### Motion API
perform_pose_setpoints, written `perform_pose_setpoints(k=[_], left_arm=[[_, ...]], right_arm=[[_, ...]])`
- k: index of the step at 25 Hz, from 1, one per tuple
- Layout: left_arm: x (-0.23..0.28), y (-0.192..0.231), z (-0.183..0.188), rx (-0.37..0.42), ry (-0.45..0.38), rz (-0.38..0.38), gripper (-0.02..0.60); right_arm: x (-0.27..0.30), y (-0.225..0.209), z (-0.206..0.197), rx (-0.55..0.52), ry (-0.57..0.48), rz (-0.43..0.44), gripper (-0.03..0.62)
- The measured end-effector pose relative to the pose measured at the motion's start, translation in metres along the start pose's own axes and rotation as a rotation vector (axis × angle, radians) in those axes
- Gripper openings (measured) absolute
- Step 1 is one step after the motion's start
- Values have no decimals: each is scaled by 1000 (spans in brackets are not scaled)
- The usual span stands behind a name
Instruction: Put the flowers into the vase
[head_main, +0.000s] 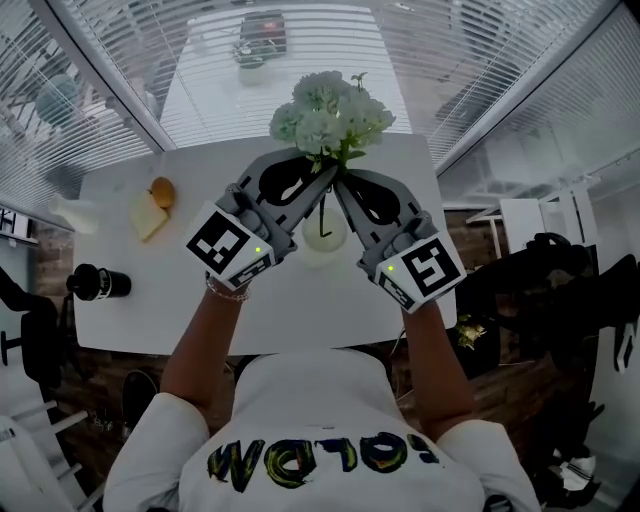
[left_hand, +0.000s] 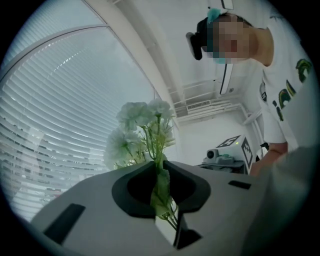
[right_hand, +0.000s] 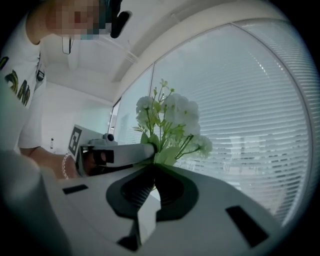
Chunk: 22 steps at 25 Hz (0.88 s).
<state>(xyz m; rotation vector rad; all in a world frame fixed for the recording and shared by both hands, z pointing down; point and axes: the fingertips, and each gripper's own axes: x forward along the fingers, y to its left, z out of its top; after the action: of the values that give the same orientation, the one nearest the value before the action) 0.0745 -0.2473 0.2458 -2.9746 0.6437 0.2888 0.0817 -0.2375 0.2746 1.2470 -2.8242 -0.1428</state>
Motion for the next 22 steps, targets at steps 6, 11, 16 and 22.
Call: perform_pose_setpoints(k=[6,11,16,22], left_arm=[[-7,-3,-17,27,47,-5,71],[-11,-14,-28,33,69,0,72],[-26,-16,-41,14,91,26,77],[-37,-26,-57,2,142,34,81]], right_arm=[[-1,7,-17,-26,45,-30,14],[-10,15,-29,-30,62,-43,14],[-9,28,-43,-30,86,-50,14],[-15,39,-60,-18,119,-55,14]])
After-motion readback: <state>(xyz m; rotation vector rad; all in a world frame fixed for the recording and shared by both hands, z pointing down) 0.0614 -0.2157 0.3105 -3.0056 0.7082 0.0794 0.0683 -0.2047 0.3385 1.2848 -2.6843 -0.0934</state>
